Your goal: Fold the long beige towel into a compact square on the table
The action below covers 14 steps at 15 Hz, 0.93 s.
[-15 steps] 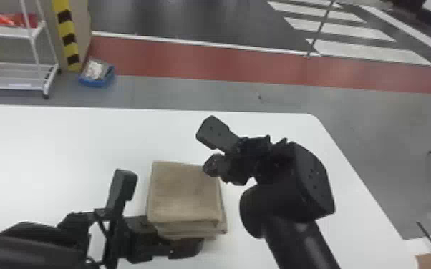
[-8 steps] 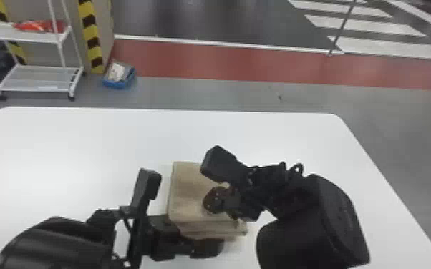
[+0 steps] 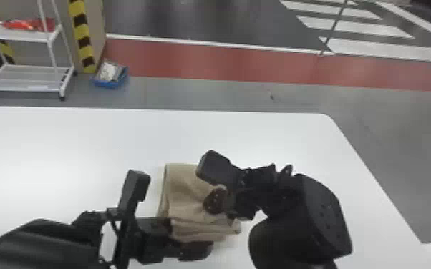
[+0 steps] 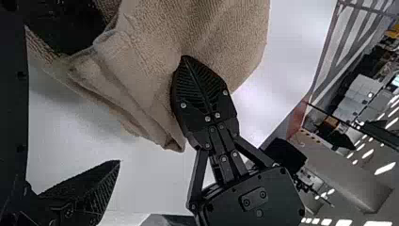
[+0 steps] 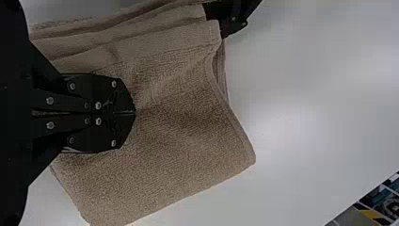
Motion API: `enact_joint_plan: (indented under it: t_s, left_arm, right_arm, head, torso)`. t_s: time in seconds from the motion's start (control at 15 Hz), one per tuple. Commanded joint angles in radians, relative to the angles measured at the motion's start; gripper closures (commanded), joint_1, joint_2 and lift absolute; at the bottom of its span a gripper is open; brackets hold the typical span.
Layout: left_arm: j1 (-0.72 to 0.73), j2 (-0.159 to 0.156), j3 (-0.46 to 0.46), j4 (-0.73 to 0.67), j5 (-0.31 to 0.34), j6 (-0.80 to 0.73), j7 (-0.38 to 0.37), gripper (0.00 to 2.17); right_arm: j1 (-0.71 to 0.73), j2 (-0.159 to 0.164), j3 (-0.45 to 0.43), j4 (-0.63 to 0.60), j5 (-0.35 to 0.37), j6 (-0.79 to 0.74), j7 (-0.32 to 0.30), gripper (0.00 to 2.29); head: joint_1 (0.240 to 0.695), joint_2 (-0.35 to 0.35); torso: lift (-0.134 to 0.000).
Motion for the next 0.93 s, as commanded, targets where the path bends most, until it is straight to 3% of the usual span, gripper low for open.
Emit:
enact_joint_plan:
  t_s: [0.0,0.6,0.87]
  left_arm:
    - [0.003,0.002,0.019,-0.013,-0.001,0.001,-0.005,0.15]
    - [0.018,0.003,0.107,-0.05,0.001,0.05,-0.037,0.15]
    - [0.018,0.002,0.093,-0.05,-0.001,0.05,-0.04,0.15]
  right_arm:
    - [-0.003,-0.001,-0.002,0.0,-0.001,0.001,0.0,1.59]
    - [-0.004,0.016,0.008,0.007,-0.006,0.001,-0.009,1.59]
    - [0.0,0.036,0.005,-0.035,-0.066,0.037,-0.006,1.59]
  head:
    - [0.695,-0.194]
    - [0.695,-0.127]
    - [0.695,-0.116]
  torso:
    - [-0.124]
    - [-0.124]
    - [-0.124]
